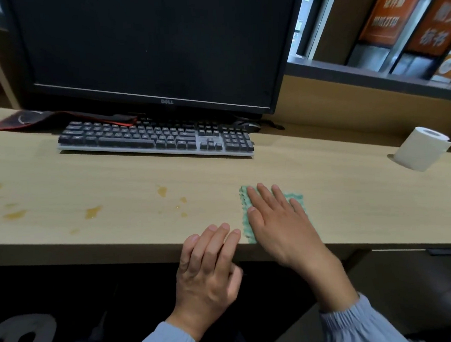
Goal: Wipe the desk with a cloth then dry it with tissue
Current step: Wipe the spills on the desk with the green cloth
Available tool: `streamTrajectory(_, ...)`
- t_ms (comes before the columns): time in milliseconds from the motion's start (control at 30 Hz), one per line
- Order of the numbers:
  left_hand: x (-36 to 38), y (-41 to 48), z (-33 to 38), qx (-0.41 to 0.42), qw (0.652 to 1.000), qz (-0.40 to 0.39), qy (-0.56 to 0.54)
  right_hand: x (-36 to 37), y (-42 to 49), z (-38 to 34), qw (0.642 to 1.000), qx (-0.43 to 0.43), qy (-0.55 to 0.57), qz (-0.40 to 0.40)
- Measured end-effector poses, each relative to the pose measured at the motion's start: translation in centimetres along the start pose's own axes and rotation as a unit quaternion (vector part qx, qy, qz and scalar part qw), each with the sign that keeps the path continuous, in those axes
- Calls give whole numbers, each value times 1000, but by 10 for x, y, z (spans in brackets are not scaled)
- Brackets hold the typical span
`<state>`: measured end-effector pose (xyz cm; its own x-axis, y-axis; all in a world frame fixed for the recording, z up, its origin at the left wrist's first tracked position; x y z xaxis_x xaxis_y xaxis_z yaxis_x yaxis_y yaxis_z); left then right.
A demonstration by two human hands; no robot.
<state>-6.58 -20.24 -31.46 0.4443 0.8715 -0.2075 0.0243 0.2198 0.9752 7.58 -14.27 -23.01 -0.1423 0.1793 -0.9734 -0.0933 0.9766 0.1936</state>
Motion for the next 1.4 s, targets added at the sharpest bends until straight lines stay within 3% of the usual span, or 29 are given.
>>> streamTrajectory(167,-6,1,-5,35,999,-5,2,4,36,0,999,-15,17,-49)
streamTrajectory(433,0,-1,-5,30,999,5,8,-8,-35,-1,998,-34,16,-54)
streamTrajectory(767,2,2,-4,53,998,30,17,11,70,10,998,-5,29,-56)
streamTrajectory(1033,8,1,-5,66,996,53,17,2,3,11,998,-18,5,-53)
streamTrajectory(1400,7,2,-9,83,994,62,19,10,111,44,996,76,-3,-53)
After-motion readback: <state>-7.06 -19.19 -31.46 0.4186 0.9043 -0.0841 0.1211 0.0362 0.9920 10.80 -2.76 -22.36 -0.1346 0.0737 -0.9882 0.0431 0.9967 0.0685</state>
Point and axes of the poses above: each hand's wrist, its own y-axis towards the middle knuckle, its own x-axis out of the palm, z = x × y, the point moved 5 cm from there along y, towards the middle knuckle, and after that the axes turned 15 degrees about z, right-handed, at the moved point
